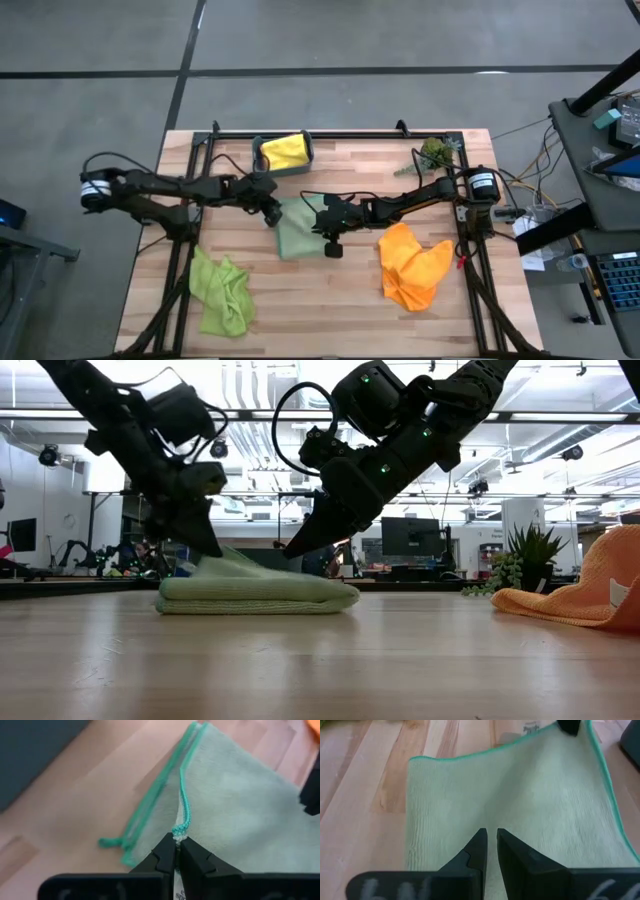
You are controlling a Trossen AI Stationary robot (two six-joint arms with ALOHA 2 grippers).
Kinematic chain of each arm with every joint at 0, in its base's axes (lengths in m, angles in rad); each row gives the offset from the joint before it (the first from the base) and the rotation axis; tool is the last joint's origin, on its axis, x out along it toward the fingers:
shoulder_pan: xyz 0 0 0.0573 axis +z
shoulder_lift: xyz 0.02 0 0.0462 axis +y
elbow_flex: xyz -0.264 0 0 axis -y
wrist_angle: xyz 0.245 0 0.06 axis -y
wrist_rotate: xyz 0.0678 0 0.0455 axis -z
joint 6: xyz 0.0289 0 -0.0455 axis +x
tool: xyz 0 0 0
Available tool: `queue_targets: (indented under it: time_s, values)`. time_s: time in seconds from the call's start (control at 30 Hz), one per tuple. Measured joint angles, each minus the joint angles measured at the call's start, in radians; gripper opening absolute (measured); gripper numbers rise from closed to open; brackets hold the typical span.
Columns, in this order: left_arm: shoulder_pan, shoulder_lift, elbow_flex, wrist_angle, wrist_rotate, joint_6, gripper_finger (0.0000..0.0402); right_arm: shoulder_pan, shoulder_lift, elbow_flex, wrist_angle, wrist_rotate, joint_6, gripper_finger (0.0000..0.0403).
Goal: Fold microfiber towels
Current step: Fold the green microfiber towel
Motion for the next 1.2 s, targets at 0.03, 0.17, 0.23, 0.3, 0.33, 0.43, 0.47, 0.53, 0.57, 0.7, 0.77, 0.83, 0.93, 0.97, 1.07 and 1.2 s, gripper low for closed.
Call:
queue_targets:
  time_s: [0.03,0.17,0.23,0.3,0.33,0.43,0.47,0.53,0.57,0.7,0.77,0.83,0.93,0.97,1.07,1.2]
  values:
    - [0.000,-0.013,0.000,-0.019,-0.016,-0.001,0.0001,0.000,0.000,0.000,0.000,0.000,0.000,0.0034]
    - [0.000,-0.024,-0.003,-0.080,-0.049,-0.008,0.0001,0.000,0.000,0.000,0.000,0.000,0.000,0.0034]
    - [0.000,-0.015,-0.006,-0.093,-0.063,-0.009,0.0000,0.000,0.000,0.000,0.001,0.000,0.000,0.0034]
    - [0.000,0.010,-0.010,-0.103,-0.063,-0.009,0.0000,0.000,0.000,0.000,0.002,0.000,0.000,0.0034]
    - [0.000,0.024,-0.011,-0.112,-0.063,-0.010,0.0000,0.000,0.000,0.000,0.003,0.000,0.000,0.0034]
    - [0.000,0.067,-0.011,-0.107,-0.063,-0.017,0.0000,0.000,0.000,0.000,0.008,0.001,-0.001,0.0034]
    - [0.000,0.077,-0.011,-0.109,-0.063,-0.017,0.0000,-0.002,0.000,0.000,0.008,0.009,-0.004,0.0034]
    - [0.000,0.093,-0.011,-0.112,-0.063,-0.017,0.0000,-0.005,0.000,0.000,0.009,0.062,0.003,0.0034]
    - [0.000,0.098,-0.011,-0.112,-0.063,-0.018,0.0000,-0.010,0.000,0.000,0.010,0.095,0.013,0.0034]
    - [0.000,0.102,-0.011,-0.113,-0.063,-0.018,0.0000,-0.059,0.000,0.004,0.013,0.131,0.044,0.0034]
    - [0.000,0.101,-0.011,-0.113,-0.063,-0.018,0.0000,-0.089,0.000,0.008,0.035,0.131,0.050,0.0034]
    - [0.000,0.101,-0.011,-0.113,-0.063,-0.018,0.0000,-0.116,0.006,0.012,0.064,0.129,0.044,0.0034]
    - [0.000,0.102,-0.011,-0.112,-0.063,-0.018,0.0000,-0.154,0.035,0.014,0.123,0.082,0.035,0.0034]
    - [0.000,0.102,-0.011,-0.112,-0.063,-0.018,0.0000,-0.164,0.049,0.016,0.151,0.057,0.032,0.0034]
    - [0.000,0.103,-0.011,-0.111,-0.063,-0.019,0.0000,-0.183,0.108,0.037,0.192,0.045,0.025,0.0034]
    - [0.000,0.103,-0.011,-0.112,-0.063,-0.032,0.0000,-0.199,0.181,0.088,0.168,0.043,0.042,0.0033]
